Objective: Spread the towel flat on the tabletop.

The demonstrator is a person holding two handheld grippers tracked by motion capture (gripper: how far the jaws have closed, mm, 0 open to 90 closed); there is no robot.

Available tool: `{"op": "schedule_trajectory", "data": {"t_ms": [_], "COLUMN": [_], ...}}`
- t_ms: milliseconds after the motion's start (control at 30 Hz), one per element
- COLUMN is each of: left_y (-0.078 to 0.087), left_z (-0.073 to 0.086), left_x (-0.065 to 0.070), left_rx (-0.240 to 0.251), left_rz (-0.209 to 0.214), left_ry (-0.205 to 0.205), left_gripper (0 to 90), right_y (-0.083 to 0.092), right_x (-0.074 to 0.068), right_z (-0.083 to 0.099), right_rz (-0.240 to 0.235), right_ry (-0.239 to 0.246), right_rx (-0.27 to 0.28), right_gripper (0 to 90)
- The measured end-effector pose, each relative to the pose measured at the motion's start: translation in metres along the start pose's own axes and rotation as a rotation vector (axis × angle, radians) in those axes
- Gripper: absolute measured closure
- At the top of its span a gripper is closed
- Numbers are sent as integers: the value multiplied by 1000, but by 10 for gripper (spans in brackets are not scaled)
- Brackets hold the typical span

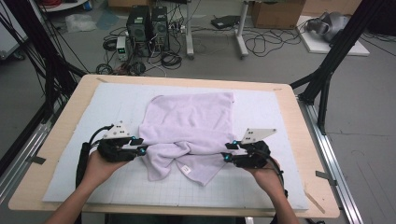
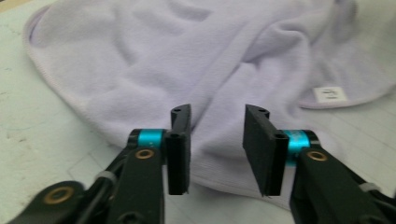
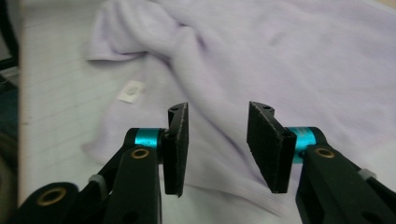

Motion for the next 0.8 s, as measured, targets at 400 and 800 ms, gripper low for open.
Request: {"op": "schedule_trajectory", "data": {"t_ms": [400, 800], "left_y": [-44, -25], "left_z": [37, 38], "left_x": [27, 17], "left_rx": [-127, -125], "left_rz": [87, 86], "left_ry": [-57, -45], "left_gripper": [648, 875], "right_y": [-80, -72], "right_x": [-40, -40], "right_z": [7, 12], "right_rz": [-150, -197], "right_ry": [90, 126], "right_rx": [-171, -185], "right_gripper": [580, 877]}}
Point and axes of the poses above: each handheld gripper's, and its own axes: y roughly backward along the jaws, z roughly out of its underside, x roughly to its right, the point moved 5 cm from there along -y, roughly forward along the jaws
